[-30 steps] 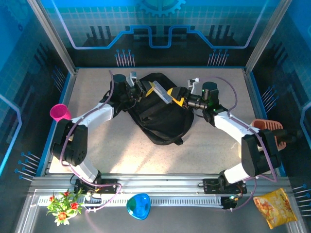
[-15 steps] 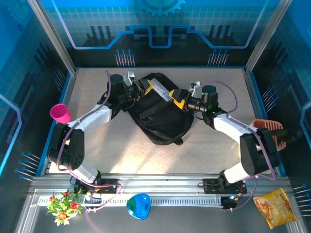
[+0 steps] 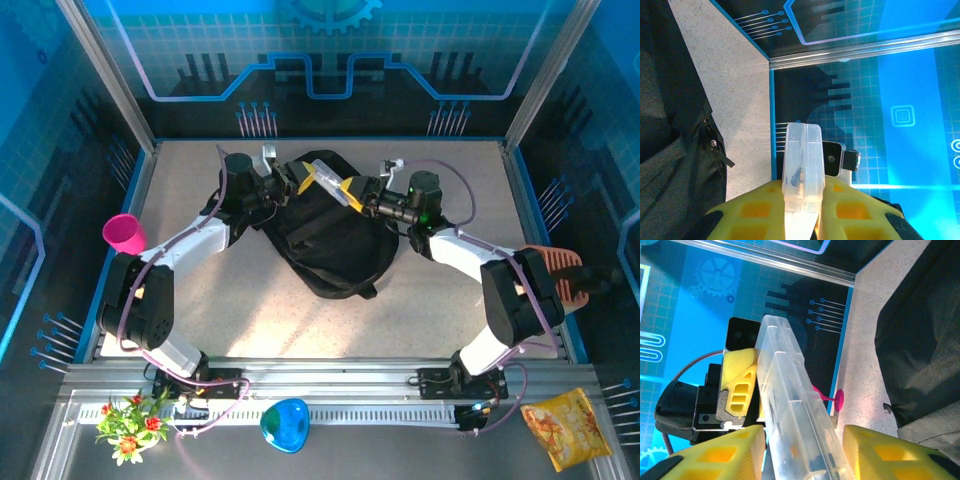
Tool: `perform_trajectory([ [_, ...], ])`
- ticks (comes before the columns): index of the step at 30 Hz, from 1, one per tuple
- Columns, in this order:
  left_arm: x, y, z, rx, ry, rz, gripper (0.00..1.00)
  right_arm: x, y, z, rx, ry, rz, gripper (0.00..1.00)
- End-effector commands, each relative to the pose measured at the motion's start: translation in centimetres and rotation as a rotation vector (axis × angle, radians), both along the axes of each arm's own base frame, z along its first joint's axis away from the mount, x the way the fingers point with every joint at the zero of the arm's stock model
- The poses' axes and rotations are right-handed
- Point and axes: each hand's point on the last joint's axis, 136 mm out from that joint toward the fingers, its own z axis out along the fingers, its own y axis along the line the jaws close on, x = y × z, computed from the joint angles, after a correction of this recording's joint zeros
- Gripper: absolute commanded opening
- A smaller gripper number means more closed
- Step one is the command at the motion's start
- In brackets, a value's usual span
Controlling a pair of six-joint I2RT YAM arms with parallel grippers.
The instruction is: Pack books, pencil case, and school supplies into a backpack
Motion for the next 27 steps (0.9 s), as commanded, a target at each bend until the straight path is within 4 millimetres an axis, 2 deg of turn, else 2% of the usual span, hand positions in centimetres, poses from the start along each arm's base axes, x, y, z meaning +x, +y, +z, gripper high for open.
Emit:
perform_trajectory([
  [1, -0.3, 0.2, -0.9, 0.01, 0.009, -0.012, 0.21, -0.2, 0.8, 2.6, 0.037, -0.076, 0.034, 0.33],
  [3, -0.2, 0.3, -1.5, 0.037, 0.019, -0.007, 0.28, -0.2, 0.6, 2.2, 0.012, -0.071, 0.028, 0.25],
  [7, -0.3, 1.3, -4.1, 0.179, 0.057, 0.024, 0.55, -0.5, -0.7, 0.8, -0.069, -0.05, -0.016, 0.19],
  [10, -0.5, 2.5, -6.8, 0.341, 0.076, 0.038, 0.61, -0.8, -2.2, 0.0, -0.13, -0.04, -0.052, 0.18],
  [11, -0.7, 2.8, -7.7, 0.396, 0.081, 0.034, 0.62, -1.2, -3.0, -1.2, -0.162, -0.016, -0.065, 0.18],
  [15, -0.8, 3.4, -10.7, 0.542, 0.094, -0.006, 0.62, -2.1, -5.0, -2.8, -0.266, 0.021, -0.107, 0.18],
  [20, -0.9, 2.2, -13.6, 0.62, 0.121, -0.093, 0.57, -2.7, -6.1, -3.5, -0.353, 0.048, -0.133, 0.18],
  [24, -0.8, 1.0, -15.2, 0.696, 0.13, -0.136, 0.49, -2.9, -6.3, -4.0, -0.378, 0.07, -0.134, 0.18],
  [25, -0.9, 0.6, -15.3, 0.707, 0.124, -0.148, 0.45, -2.4, -6.3, -3.0, -0.375, 0.053, -0.141, 0.18],
  [27, -1.0, 0.0, -15.2, 0.72, 0.11, -0.164, 0.37, -2.4, -6.3, -3.1, -0.392, 0.067, -0.143, 0.18],
])
